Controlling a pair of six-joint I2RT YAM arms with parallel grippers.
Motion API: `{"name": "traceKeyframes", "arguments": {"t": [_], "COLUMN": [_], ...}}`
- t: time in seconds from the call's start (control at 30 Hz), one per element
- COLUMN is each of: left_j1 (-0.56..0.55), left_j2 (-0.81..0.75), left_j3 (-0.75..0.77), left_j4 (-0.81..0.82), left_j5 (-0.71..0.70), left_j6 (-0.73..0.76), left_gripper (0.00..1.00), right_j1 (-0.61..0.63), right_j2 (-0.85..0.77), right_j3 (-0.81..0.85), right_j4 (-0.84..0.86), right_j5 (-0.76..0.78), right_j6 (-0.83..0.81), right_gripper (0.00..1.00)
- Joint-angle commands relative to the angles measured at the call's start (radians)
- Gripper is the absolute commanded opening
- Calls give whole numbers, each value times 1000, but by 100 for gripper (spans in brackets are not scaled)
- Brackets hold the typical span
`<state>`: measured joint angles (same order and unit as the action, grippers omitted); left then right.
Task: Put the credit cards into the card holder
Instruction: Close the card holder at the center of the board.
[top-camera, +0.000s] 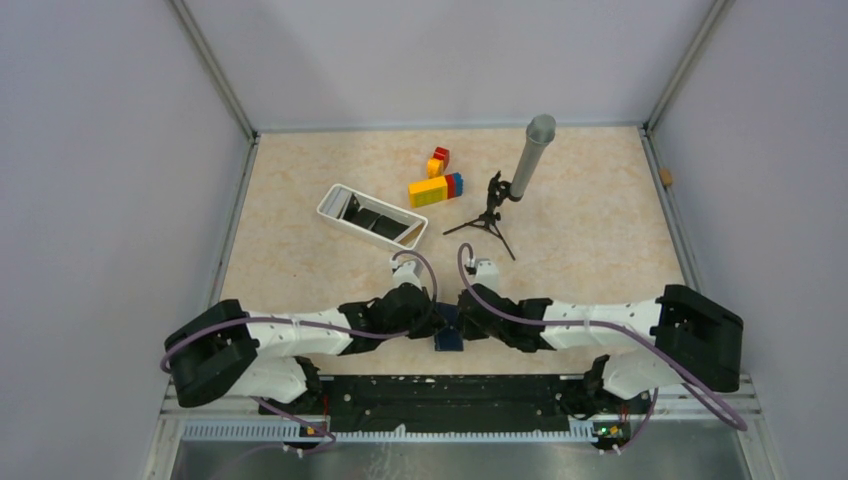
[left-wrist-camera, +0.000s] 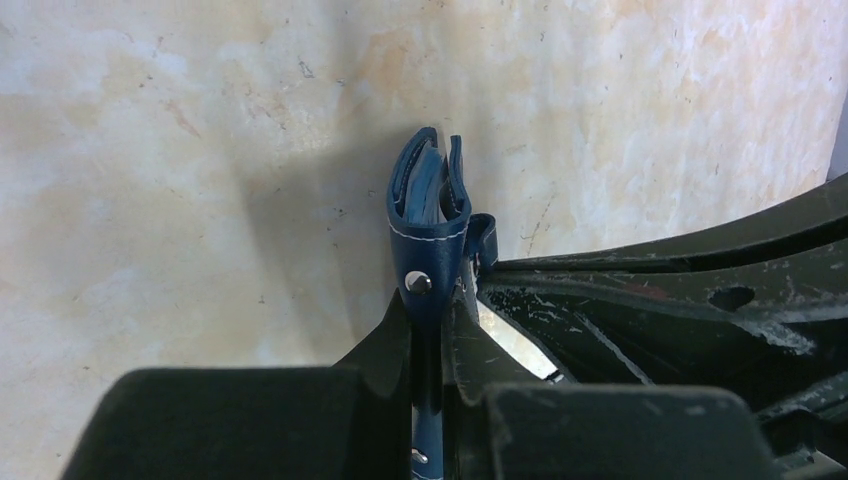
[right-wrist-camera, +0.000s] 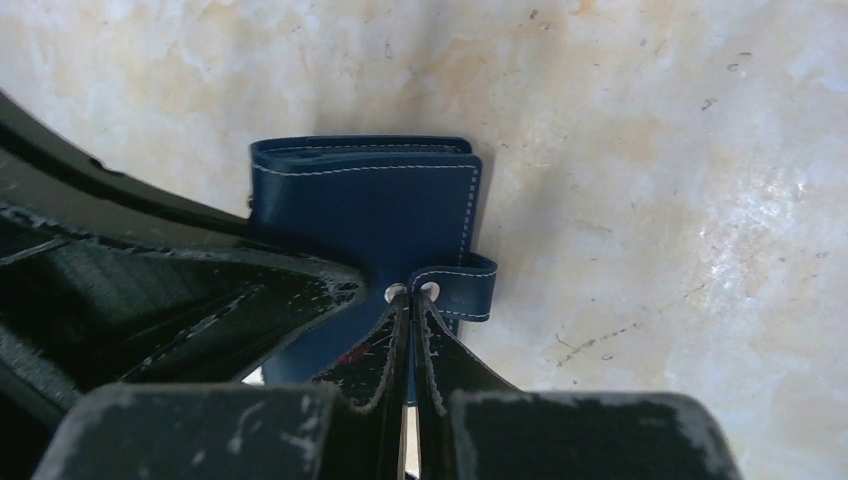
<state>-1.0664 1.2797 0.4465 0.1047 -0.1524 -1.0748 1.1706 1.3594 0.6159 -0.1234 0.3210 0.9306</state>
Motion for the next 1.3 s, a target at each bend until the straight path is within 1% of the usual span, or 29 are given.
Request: {"name": "traceKeyframes", "arguments": {"t": [0.0,0.13,0.27,0.4,0.57,0.8,1.03,1.27], "left_j1": [-5,-4,-4,4,10,17,21,27], "left_j2": [65,98,117,119,129,156,148,145], "left_j3": [-10,22,36,37,41,67,61,55], "left_j4": [-180,-209,-221,-218,-221,-240,-231,-226], "left_j5": [11,26,28,38,52,63,75,86], "left_j6": [100,131,134,143,156,182,195,200], "left_gripper": [0,0,0,0,0,0,0,0], "right_j1": [-8,-30,-42,-57,-64,-95,-122,-133], "right_j2": [-67,-104,-115,-104,-120,-153,-117,-110], "right_j3": [-40,-76,-80,-71,-63,-73,-85,-94], "right_j4": [116,168,163,146,90,63,108,117], "right_j5": [-50,-80,-107,-152,-155,-167,-249,-291], "right_j6": [-34,-46,-58,-75,-93,-110,-127,-128], "right_gripper": [0,0,0,0,0,0,0,0]}}
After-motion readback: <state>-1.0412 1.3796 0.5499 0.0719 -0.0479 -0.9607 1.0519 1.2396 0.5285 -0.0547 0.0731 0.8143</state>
